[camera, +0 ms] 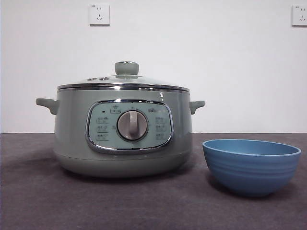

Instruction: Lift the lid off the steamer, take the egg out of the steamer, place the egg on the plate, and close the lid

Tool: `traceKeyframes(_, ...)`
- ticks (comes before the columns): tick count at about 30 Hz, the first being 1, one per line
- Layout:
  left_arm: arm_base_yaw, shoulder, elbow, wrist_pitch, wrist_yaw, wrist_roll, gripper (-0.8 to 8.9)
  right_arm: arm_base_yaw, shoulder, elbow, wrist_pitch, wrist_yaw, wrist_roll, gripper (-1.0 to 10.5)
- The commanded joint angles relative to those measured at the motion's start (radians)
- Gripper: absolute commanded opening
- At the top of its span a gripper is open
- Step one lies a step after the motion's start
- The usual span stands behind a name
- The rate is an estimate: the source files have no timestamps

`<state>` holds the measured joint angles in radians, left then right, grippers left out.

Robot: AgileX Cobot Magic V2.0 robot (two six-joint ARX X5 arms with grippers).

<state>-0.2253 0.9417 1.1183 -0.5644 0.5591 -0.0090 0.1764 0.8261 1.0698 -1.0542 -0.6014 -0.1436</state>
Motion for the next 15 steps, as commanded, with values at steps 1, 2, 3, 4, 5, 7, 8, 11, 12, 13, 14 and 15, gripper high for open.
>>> traceKeyframes(1,-0.071,0.076,0.018,0.053,-0.064,0.012,5.70,0.002,0.008,0.001,0.007,0.000,-0.003,6.0)
traceKeyframes(2,-0.095,0.106,0.022,0.080,-0.093,0.013,5.70,0.002,0.012,0.001,0.008,0.000,-0.003,6.0)
traceKeyframes(3,-0.119,0.135,0.024,0.108,-0.121,0.014,5.70,0.002,0.014,0.001,0.010,0.000,-0.003,6.0)
traceKeyframes(4,-0.137,0.163,0.027,0.132,-0.144,0.014,5.70,0.002,0.017,0.001,0.010,0.000,-0.003,6.0)
traceKeyframes(5,-0.156,0.192,0.029,0.156,-0.170,0.014,5.70,0.002,0.018,0.001,0.011,0.000,-0.003,6.0)
traceKeyframes(7,-0.184,0.246,0.029,0.208,-0.205,0.014,5.70,0.002,0.019,0.001,0.011,0.000,-0.003,6.0)
traceKeyframes(8,-0.195,0.274,0.029,0.233,-0.220,0.014,5.70,0.002,0.019,0.001,0.011,0.000,-0.003,6.0)
traceKeyframes(11,-0.224,0.349,0.029,0.295,-0.266,0.035,5.70,0.002,0.018,0.001,0.011,0.000,-0.003,6.0)
traceKeyframes(12,-0.235,0.375,0.029,0.314,-0.287,0.045,5.70,0.002,0.018,0.001,0.011,0.000,-0.003,6.0)
traceKeyframes(13,-0.241,0.393,0.029,0.322,-0.309,0.055,5.70,0.002,0.018,0.001,0.011,0.000,-0.003,6.0)
traceKeyframes(14,-0.249,0.414,0.029,0.332,-0.331,0.068,5.70,0.002,0.018,0.001,0.011,0.000,-0.003,6.0)
traceKeyframes(15,-0.254,0.435,0.029,0.344,-0.348,0.074,5.70,0.002,0.018,0.001,0.011,0.000,-0.003,6.0)
